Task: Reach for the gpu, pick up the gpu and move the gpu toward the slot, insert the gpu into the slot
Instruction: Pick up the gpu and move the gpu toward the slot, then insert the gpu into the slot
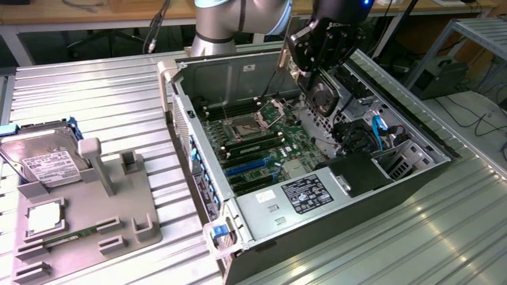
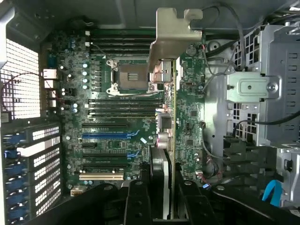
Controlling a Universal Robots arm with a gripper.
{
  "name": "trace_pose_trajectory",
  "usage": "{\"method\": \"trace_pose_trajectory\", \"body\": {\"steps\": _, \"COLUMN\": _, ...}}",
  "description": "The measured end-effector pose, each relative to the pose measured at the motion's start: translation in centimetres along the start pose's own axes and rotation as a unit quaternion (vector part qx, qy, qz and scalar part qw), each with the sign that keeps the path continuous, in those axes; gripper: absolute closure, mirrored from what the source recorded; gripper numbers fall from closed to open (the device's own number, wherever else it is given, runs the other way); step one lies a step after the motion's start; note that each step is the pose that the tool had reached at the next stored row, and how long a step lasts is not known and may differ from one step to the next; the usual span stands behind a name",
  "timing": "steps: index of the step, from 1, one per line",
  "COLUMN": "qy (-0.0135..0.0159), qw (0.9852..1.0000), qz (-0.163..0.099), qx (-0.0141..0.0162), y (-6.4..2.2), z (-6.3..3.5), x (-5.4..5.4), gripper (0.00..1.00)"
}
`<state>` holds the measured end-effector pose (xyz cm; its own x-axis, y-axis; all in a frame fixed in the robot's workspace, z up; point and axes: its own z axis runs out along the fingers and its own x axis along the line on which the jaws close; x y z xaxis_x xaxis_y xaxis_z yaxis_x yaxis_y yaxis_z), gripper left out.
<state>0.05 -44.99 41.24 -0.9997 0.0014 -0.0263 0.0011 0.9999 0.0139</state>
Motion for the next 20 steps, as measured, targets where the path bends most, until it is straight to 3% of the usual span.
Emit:
{"method": "trace_pose_trajectory", "body": {"steps": 7, "qy": 0.0000, "qw": 1.0000, "qz": -0.001, "qx": -0.0001, "y": 0.00, "z": 0.01, "x": 0.00, "gripper": 0.72}}
{"method": "trace_pose_trajectory", "body": {"steps": 13, "qy": 0.0008, "qw": 0.9983, "qz": -0.058, "qx": -0.0016, "y": 0.00, "z": 0.04, "x": 0.00, "gripper": 0.72}}
{"method": "trace_pose_trajectory", "body": {"steps": 17, "qy": 0.0013, "qw": 0.9955, "qz": -0.095, "qx": -0.0026, "y": 0.00, "z": 0.07, "x": 0.01, "gripper": 0.72}}
{"method": "trace_pose_trajectory", "body": {"steps": 20, "qy": 0.0021, "qw": 0.9888, "qz": -0.149, "qx": -0.0040, "y": 0.00, "z": 0.08, "x": 0.00, "gripper": 0.72}}
